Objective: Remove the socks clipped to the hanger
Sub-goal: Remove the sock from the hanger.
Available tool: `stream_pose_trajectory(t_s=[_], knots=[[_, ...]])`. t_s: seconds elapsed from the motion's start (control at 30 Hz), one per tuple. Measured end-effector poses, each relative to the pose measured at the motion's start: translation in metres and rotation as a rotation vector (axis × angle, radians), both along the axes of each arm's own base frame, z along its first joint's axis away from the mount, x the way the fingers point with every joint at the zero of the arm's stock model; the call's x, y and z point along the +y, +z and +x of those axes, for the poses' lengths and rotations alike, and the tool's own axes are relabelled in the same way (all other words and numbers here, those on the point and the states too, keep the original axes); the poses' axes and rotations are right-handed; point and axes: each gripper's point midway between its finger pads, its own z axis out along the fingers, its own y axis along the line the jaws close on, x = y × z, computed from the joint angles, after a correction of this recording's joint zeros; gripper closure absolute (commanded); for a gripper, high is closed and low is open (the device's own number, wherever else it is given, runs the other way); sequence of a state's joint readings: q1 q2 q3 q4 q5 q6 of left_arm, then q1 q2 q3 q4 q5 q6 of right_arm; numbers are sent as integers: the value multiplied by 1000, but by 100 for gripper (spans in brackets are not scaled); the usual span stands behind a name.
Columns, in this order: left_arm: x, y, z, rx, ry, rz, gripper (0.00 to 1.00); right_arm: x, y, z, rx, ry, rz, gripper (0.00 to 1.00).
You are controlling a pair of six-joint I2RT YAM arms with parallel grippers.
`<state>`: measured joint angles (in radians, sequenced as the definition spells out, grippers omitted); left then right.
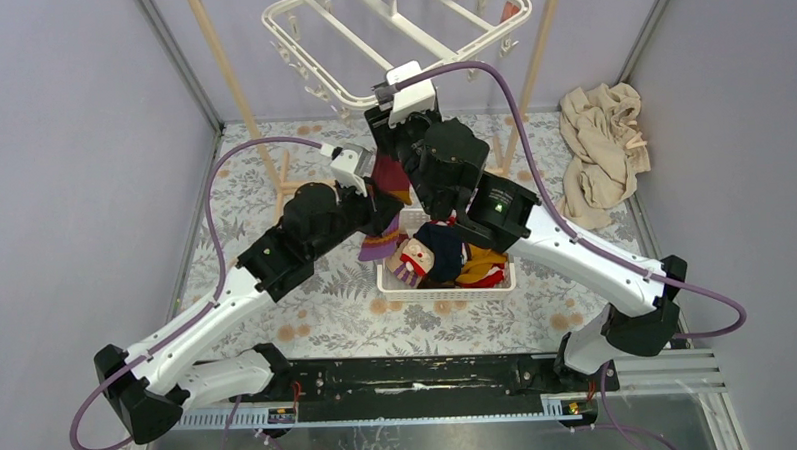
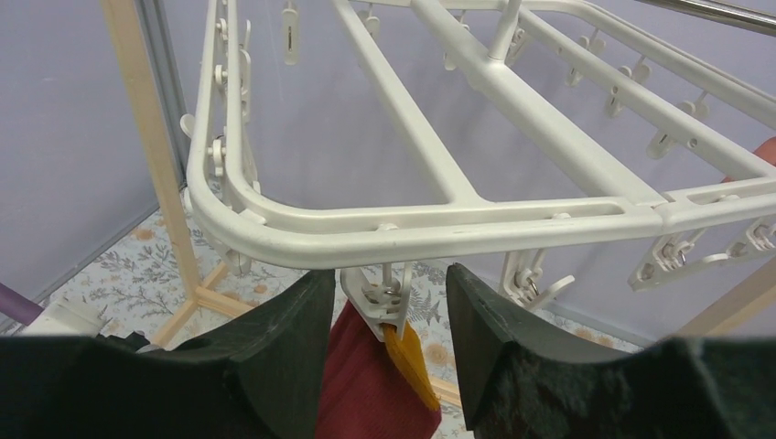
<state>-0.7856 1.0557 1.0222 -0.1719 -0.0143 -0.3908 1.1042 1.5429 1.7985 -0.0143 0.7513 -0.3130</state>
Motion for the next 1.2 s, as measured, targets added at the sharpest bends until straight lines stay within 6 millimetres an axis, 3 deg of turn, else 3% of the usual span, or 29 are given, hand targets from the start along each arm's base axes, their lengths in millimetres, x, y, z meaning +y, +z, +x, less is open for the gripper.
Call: stream_pose_trajectory(t_s=[0.5,0.77,0.83,0.93,1.2], knots=[[2,4,-2,-7,0,-7,97,4,-8,6,23,0,7,81],[3,-3,-3,1,1,1,97,3,-17,10,59,14,12,84],[4,-7,-3,7,1,7,97,3,-18,10,65,22,16,79],[4,-13,-4,16,1,16,97,2,-17,10,72,28,32,49],[4,-15,-5,23,1,18,97,-7,-26,9,107,36,46,28]])
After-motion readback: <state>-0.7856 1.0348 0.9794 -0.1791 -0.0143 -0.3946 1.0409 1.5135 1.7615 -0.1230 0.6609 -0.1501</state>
